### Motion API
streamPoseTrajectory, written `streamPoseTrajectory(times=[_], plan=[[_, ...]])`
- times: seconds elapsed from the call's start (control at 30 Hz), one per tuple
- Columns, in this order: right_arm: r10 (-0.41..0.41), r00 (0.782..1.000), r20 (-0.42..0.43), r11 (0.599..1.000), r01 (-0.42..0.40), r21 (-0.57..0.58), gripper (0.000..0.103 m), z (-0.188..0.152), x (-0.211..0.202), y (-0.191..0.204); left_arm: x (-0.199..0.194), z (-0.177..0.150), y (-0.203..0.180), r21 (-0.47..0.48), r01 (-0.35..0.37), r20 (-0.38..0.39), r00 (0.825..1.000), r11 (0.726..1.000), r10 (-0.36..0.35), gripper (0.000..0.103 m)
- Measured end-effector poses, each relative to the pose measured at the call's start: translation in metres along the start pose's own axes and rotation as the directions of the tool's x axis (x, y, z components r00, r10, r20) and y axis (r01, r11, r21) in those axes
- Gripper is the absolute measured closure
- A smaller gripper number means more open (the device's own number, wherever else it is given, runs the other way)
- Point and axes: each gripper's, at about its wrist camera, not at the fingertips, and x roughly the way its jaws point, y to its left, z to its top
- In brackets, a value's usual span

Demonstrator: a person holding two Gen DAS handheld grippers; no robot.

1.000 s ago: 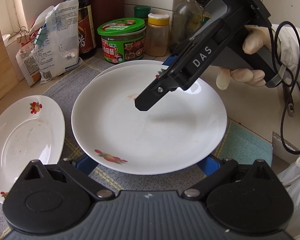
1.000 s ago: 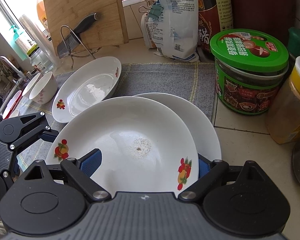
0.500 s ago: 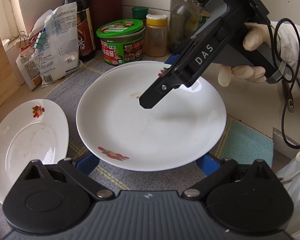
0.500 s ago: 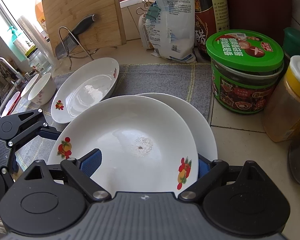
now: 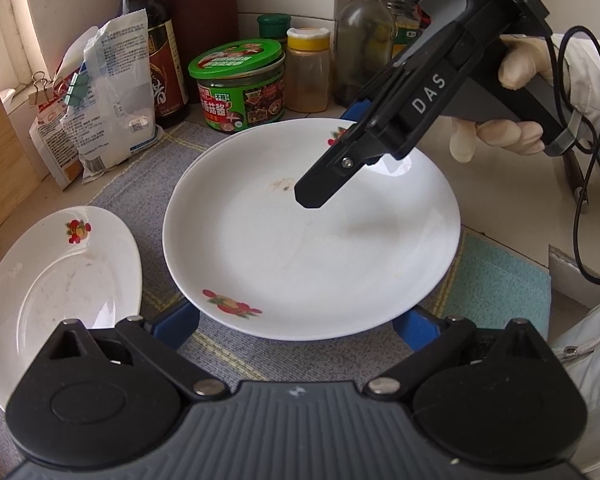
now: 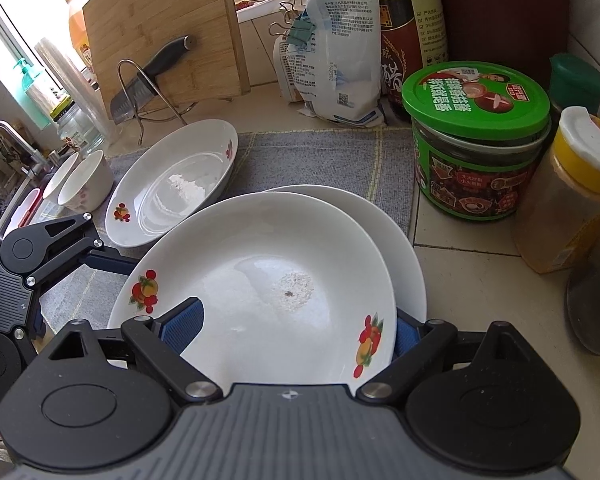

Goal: Organize plates and bowls
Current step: 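Set the stained plate onto the white plate and open the right tool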

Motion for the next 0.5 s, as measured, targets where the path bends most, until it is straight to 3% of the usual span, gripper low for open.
streamPoseTrajectory(times=[0.5], plan=[[-0.038, 0.999, 0.032, 0.998, 0.037, 0.040, 0.007, -0.008, -0.017, 0.002, 0.011, -0.004, -0.004, 0.060, 0.014, -0.018, 1.000, 0.998, -0.013, 0.001]])
